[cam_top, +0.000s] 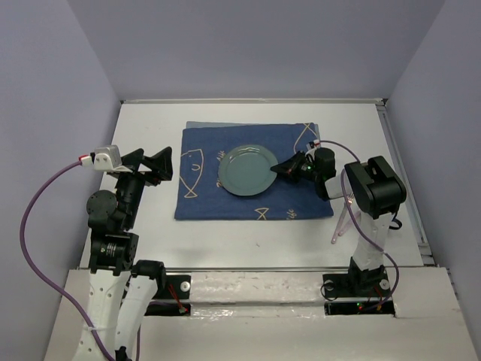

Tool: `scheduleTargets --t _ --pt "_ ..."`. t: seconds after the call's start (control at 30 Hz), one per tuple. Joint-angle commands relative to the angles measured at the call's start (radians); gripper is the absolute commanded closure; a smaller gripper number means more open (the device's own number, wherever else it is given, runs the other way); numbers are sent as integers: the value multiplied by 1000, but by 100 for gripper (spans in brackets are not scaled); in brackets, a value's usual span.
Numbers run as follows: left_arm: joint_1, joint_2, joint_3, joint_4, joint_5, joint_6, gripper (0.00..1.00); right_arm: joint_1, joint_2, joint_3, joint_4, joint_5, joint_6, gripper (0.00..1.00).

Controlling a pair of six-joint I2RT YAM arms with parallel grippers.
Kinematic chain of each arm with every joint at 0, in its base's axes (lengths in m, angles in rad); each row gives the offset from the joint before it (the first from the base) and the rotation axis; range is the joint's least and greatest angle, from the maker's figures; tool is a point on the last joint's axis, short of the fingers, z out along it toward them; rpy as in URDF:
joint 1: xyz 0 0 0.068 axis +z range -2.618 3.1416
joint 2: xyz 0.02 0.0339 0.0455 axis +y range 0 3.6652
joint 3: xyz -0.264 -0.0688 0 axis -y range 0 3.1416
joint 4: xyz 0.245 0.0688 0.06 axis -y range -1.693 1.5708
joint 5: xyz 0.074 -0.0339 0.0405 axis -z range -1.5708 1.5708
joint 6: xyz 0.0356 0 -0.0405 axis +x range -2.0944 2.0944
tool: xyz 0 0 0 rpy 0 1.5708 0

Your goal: Set the dinner table for one person

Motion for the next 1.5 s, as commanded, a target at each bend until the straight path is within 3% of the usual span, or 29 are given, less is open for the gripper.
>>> scheduleTargets --t 0.0,0.03,0.17,0.23,0.53,0.73,0.87,0.97,1.1,1.23,1.3,1.47 --pt "-2 1 -6 50 14 -2 1 1 -24 44 125 -17 -3 100" --pt "-2 2 -6 50 15 -2 1 1 -28 40 105 -9 -11 99" --pt "-2 -1 -6 50 17 0 1 1 -53 35 28 6 -57 66" --pt "-2 -1 -6 50 17 -2 1 1 -83 40 -54 34 -101 56" --pt "-3 -8 -6 52 21 -5 1 1 -246 81 -436 217 -324 39" --pt "-14 -22 -4 50 18 -2 1 1 -411 84 -654 348 -462 35" --pt "-35 -34 -1 44 8 6 1 1 -612 75 -838 532 -571 40" --pt "-61 -50 2 43 11 11 1 -10 -829 55 -1030 957 -634 50" --pt "-107 -82 8 38 6 15 1 -70 -1074 -23 -1159 1181 -681 49" --pt "-159 -100 12 30 -26 29 1 -79 -1137 -17 -1313 1285 -603 46" --pt "-182 -111 16 26 -34 37 1 -88 -1131 -13 -1387 1363 -589 36" --pt "-244 -146 19 23 -52 40 1 -111 -1111 30 -1522 1396 -552 36"
